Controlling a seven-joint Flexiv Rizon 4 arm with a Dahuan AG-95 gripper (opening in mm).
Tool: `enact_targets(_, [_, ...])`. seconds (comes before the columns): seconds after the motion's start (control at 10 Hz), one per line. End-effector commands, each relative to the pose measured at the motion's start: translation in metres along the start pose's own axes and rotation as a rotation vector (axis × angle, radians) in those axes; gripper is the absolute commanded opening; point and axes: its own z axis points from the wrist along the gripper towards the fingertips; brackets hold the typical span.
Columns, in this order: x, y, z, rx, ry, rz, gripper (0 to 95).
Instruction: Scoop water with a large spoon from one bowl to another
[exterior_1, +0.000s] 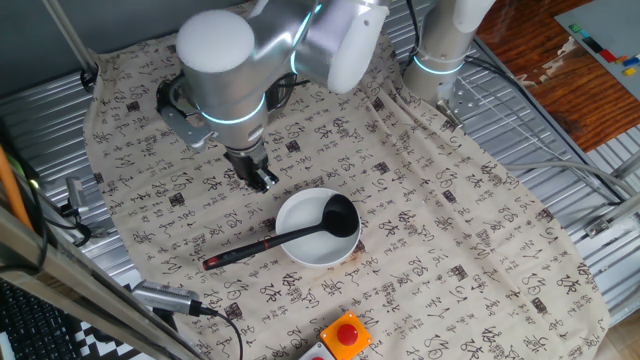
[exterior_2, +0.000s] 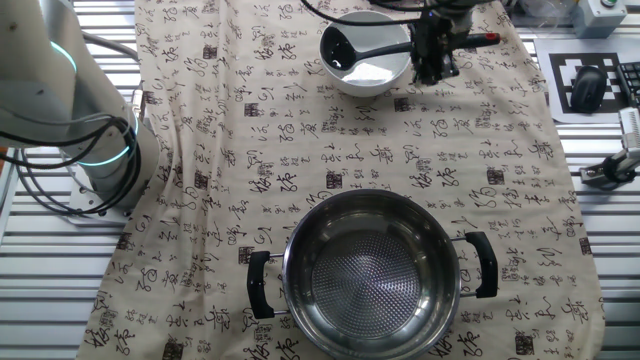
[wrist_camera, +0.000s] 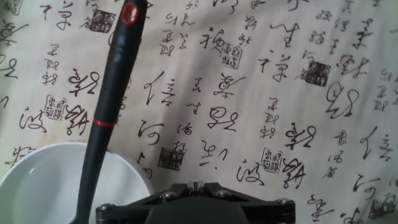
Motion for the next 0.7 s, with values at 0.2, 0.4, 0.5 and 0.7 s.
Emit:
enact_targets(0.2, [-0.005,0.023,0.003,-0.04,0.02,-0.057,38.0])
enact_targets(0.4, [-0.011,0.052,0.003,-0.035,0.022,0.003,38.0])
enact_targets(0.5, [-0.011,0.061,0.002,-0.041,0.02,0.022,38.0])
enact_targets(0.7, [-0.01,0.066,0.001,-0.041,-0.011,0.012,38.0])
